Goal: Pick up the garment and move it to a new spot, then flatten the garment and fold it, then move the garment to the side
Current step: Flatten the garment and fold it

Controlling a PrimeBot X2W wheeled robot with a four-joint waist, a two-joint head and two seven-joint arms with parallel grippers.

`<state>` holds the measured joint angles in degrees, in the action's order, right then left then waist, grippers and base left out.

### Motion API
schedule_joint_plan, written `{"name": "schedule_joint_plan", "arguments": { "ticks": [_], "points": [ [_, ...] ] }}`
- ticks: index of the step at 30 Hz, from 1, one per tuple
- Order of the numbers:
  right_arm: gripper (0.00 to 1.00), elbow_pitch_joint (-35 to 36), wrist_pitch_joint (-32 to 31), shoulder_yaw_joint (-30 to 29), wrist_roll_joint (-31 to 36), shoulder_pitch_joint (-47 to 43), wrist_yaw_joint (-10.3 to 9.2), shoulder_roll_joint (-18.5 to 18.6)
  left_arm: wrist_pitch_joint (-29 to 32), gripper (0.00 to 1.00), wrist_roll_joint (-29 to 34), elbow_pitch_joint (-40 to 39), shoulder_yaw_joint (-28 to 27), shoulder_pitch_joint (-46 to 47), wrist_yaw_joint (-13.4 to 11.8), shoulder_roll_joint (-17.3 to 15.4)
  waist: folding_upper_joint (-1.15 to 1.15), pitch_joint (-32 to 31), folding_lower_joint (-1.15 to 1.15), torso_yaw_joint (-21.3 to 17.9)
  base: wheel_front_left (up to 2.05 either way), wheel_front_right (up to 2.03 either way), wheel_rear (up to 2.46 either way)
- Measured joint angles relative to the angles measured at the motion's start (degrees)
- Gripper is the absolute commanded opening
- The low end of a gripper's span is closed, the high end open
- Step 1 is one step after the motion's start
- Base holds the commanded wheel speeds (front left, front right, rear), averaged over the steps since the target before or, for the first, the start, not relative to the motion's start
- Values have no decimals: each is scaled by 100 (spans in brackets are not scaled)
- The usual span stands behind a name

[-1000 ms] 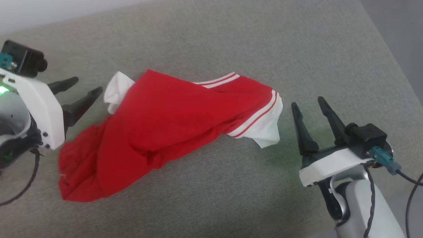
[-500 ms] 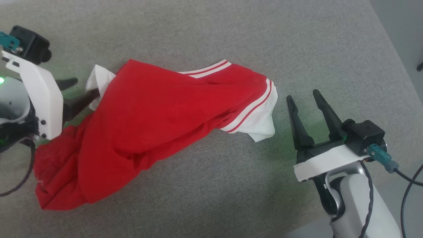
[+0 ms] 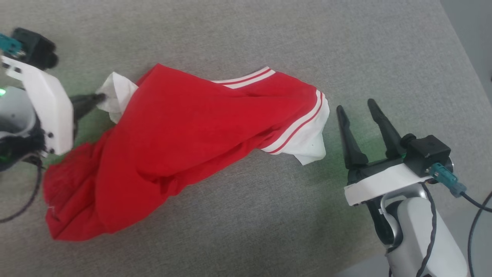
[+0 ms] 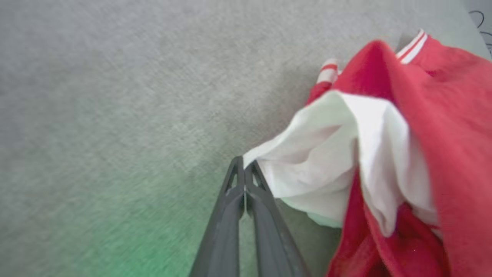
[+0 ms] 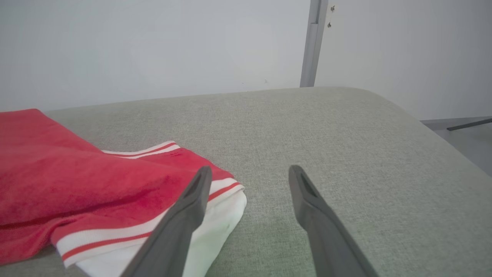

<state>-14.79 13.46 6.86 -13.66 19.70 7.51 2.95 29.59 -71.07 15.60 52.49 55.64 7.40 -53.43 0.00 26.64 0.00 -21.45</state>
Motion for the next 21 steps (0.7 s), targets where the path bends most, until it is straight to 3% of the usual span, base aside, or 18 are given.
{"name": "schedule_joint_plan", "arguments": {
  "ticks": [9, 21],
  "points": [
    [100, -3, -152, -297, 275, -50, 0, -2, -439, 0, -242, 327, -54, -41, 0, -242, 0, -301, 0, 298, 0, 0, 0],
    [100, 308, -563, -519, 600, -269, 0, -4, -1324, 0, -666, 1109, -122, -1005, 0, -723, 0, -840, 0, 936, 0, 0, 0]
  ]
}}
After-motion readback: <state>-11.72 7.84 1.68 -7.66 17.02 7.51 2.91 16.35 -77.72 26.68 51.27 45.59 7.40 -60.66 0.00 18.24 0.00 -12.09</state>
